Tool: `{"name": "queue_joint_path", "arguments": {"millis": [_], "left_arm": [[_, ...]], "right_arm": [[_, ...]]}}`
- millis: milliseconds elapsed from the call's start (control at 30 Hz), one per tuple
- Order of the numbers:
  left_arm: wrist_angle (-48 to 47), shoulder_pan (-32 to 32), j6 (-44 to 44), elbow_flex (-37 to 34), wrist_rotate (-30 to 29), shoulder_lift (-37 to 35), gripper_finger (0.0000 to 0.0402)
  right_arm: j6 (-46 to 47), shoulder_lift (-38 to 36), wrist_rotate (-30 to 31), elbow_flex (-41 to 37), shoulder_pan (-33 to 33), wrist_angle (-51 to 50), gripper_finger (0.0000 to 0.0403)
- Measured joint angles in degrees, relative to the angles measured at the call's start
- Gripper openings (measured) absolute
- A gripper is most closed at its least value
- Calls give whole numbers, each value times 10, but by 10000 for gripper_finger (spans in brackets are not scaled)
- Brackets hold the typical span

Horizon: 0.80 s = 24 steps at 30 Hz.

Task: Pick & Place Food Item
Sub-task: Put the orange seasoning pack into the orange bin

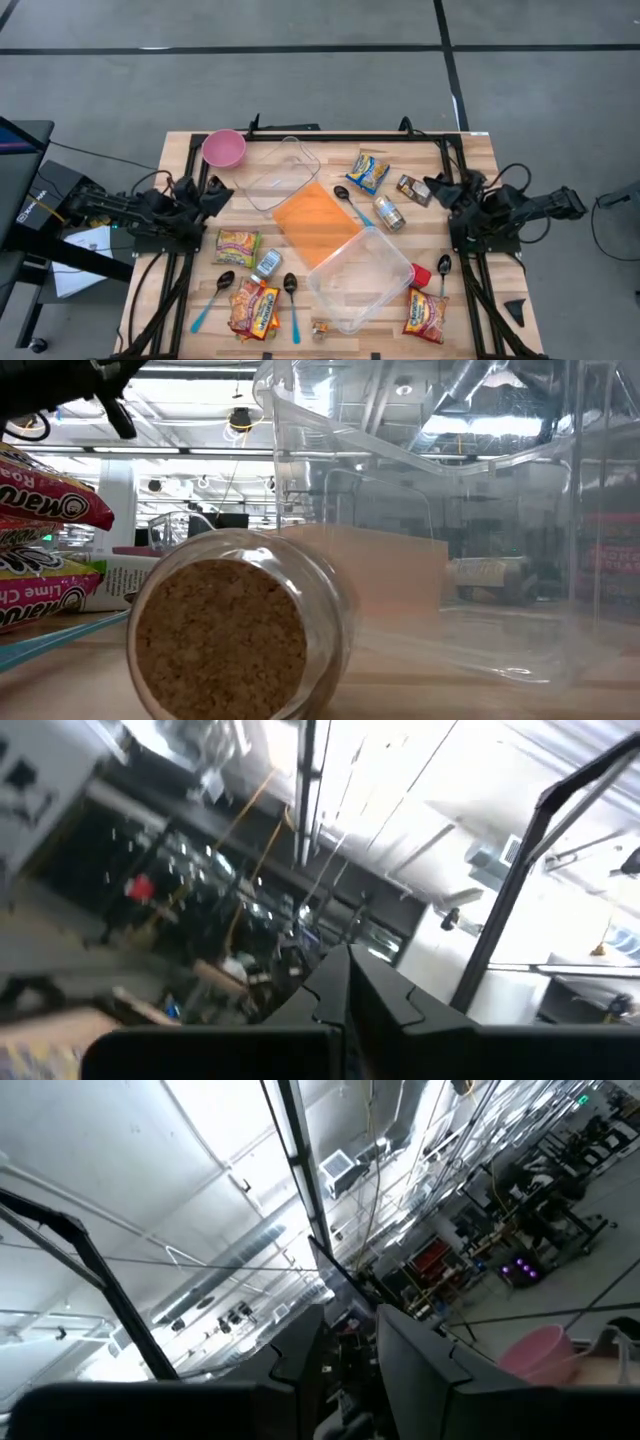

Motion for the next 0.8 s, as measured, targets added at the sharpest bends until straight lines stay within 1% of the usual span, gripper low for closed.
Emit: {"name": "queue_joint_path", "arguments": {"millis": [167, 267, 400, 467, 600, 700, 800], "left_arm": [[87, 0, 78, 3, -3, 21, 2], [94, 0, 123, 27, 18, 45, 2], [94, 0, 169, 69, 23, 94, 2], [97, 1, 203, 97, 3, 119, 2], [104, 1, 224, 166, -70, 159, 2], [101, 1, 299, 215, -80, 184, 2], [89, 1, 337, 272, -104, 207, 14]], "right_arm": [[0, 0, 2, 14, 0, 4, 92], [-20, 0, 6, 31, 0, 3, 92], [-66, 0, 6, 54, 0, 3, 92], [-77, 0, 6, 66, 0, 2, 92], [-107, 0, 5, 89, 0, 2, 92], [-122, 0, 9, 113, 0, 2, 92], [-128, 12, 12, 144, 0, -22, 92]]}}
